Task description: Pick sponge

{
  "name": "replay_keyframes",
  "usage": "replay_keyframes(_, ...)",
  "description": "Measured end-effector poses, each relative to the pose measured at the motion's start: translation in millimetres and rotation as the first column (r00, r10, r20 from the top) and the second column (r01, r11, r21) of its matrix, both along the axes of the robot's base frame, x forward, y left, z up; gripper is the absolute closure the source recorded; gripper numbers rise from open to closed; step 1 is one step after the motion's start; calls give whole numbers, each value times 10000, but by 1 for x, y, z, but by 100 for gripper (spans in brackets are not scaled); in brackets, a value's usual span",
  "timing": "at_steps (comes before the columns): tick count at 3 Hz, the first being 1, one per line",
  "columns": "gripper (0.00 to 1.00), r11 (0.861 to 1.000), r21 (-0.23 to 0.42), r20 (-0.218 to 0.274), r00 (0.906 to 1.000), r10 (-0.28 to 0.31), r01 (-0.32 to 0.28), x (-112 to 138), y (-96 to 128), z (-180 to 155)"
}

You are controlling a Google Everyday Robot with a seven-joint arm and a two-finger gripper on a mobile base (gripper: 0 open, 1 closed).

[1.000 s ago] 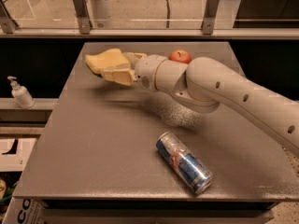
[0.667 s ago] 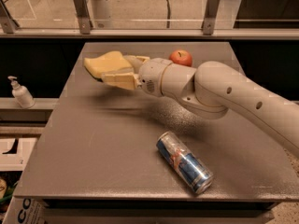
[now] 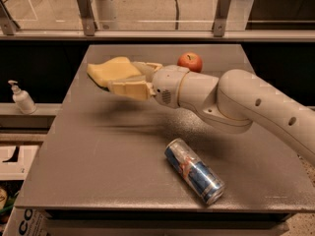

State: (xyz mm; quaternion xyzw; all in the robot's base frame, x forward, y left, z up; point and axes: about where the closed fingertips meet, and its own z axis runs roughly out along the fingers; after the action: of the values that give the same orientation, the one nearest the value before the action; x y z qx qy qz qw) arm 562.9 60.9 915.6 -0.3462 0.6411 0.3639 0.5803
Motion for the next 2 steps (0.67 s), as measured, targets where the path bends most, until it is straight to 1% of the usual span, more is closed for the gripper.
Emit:
replay_keyframes(1, 100, 9997, 195, -51, 9999, 134, -133, -8, -4, 5)
replay_keyframes(2, 100, 9976, 629, 24, 9996, 290, -291, -18, -13, 21)
